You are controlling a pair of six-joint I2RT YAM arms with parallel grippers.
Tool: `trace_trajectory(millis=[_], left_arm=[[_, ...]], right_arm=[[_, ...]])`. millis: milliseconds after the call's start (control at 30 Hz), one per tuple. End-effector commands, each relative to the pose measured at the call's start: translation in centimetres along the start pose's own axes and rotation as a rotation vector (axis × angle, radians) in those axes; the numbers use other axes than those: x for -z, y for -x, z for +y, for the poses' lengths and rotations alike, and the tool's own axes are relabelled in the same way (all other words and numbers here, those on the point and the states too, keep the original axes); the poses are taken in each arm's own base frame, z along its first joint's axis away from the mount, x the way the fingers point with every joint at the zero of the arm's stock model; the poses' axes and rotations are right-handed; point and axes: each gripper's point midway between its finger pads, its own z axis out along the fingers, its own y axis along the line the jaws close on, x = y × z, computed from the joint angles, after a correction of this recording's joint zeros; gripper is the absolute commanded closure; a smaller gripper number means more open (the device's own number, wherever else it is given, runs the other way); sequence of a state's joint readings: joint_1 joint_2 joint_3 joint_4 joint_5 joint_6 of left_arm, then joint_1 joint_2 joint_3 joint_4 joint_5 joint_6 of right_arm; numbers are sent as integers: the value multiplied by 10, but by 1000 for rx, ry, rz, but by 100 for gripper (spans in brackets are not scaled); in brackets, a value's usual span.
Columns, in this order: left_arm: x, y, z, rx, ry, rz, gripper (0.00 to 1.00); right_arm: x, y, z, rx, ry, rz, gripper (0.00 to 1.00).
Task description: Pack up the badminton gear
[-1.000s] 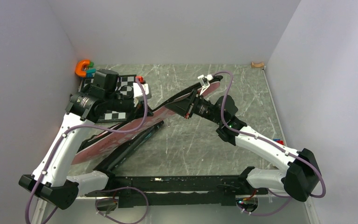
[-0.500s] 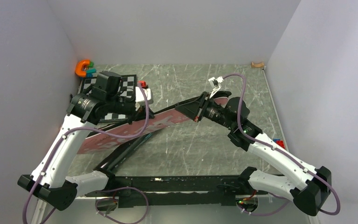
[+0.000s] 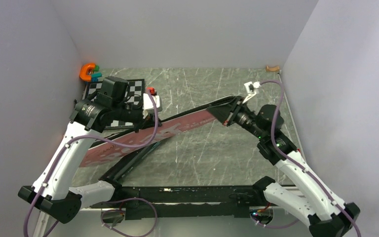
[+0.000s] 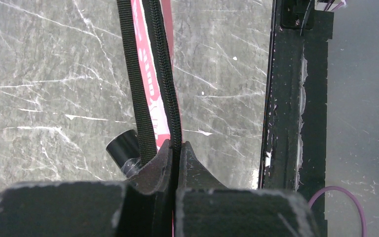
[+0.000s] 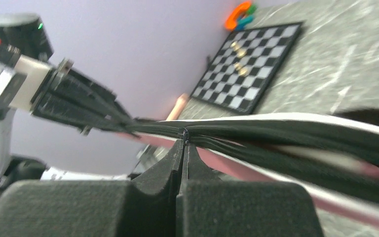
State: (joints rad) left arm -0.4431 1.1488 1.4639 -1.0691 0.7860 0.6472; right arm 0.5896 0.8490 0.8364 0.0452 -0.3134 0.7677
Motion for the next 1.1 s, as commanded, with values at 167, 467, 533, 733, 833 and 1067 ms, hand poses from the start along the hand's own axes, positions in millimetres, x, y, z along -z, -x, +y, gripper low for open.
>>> trace_trajectory(millis=[167,467,533,733,833,1067], left_arm=[[14,25,-10,-89,-1,-68,100],[16,24,-12,-99,6,-59,100],[16,24,-12,-102,3,-60,100],[15,26,-12,-102,-7,-62,100],[15,27,-12,-104,-8,-61,100],[15,28,-12,-113,-9,-58,100]], right_arm=[[43,47,-37,59,-180,-112,100],[69,45,-65,88,-350,-123,100],[77,46,-70,101,-395,-129,100],[90,46,-78,122,-479,-116,100],[92,41,-85,106,-508,-92,100],[97,39,-80,122,-511,-56,62]])
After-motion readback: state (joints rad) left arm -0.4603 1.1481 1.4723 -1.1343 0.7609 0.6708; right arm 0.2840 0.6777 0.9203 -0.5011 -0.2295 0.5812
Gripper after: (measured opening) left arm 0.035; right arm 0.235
